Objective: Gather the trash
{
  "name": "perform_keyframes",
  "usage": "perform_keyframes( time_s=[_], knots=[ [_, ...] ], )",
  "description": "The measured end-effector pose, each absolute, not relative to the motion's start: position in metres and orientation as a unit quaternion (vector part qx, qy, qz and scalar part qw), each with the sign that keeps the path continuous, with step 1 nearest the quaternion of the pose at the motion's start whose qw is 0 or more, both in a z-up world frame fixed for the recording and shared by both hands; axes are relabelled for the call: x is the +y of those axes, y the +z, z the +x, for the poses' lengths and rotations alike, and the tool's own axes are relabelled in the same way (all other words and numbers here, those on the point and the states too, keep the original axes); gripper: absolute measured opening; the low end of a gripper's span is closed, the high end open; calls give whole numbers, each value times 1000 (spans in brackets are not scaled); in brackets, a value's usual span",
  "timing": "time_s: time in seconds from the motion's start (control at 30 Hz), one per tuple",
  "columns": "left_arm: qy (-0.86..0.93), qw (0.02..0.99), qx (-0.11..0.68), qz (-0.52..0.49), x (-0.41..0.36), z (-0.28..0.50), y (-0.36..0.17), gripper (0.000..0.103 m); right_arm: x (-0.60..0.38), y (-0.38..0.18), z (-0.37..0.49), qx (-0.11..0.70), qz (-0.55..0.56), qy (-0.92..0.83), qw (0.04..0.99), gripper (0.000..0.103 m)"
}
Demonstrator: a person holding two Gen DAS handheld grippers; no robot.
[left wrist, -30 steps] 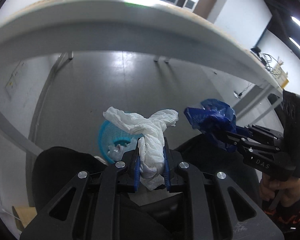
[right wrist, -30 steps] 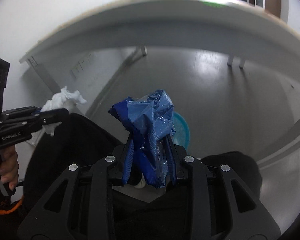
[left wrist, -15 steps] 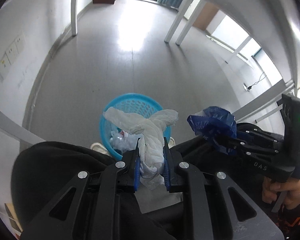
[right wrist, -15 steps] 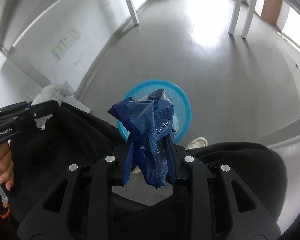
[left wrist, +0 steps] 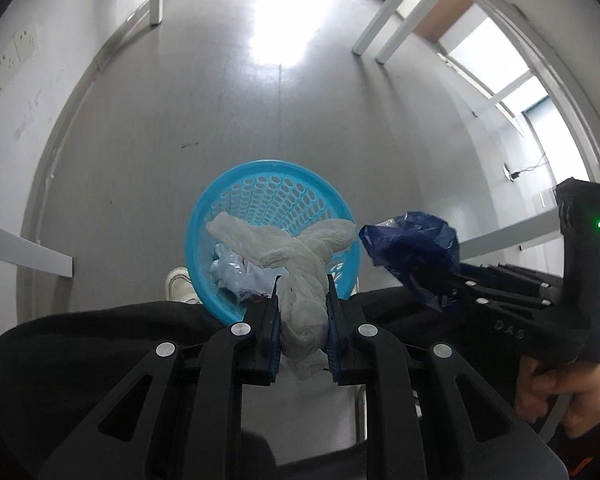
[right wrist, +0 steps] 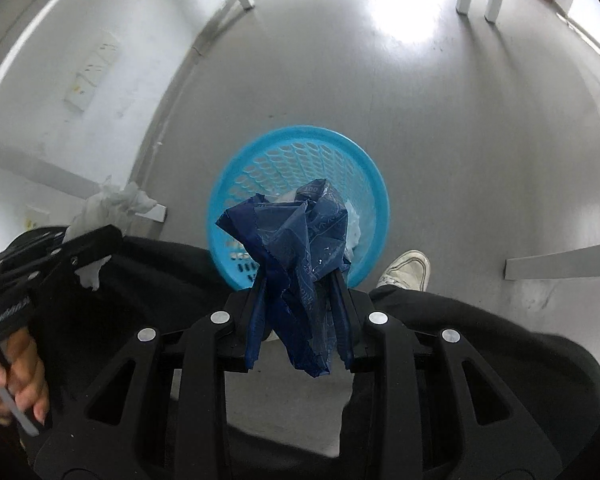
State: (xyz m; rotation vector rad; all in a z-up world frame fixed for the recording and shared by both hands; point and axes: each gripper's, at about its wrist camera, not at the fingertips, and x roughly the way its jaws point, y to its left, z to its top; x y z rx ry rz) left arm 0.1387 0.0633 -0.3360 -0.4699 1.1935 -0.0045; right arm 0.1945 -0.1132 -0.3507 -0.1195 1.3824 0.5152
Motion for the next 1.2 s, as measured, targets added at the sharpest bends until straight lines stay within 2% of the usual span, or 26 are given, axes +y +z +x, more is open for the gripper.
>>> perform_keyframes(
  time_s=[0.27, 0.57, 0.67, 0.73, 0.97, 1.2],
  knots=[
    [27, 752, 604, -261, 70, 185, -395, 17, -106, -412, 234, 684, -24, 206, 699, 29],
    [46, 726, 627, -280, 77, 218, -426, 17, -102, -462, 271, 719, 15, 179, 671, 30],
    [58, 722, 626, -289, 81, 224, -432, 28, -105, -467, 278, 722, 31, 177, 668, 40],
    [61, 725, 611, -311, 88, 224, -429, 50, -105, -471, 282, 723, 42, 176, 666, 50],
    [67, 729, 593, -335, 97, 221, -425, 53, -104, -472, 286, 718, 43, 173, 673, 57],
    [67, 746, 590, -302, 88, 216, -403, 53, -102, -449, 276, 697, 6, 180, 694, 58]
  ],
)
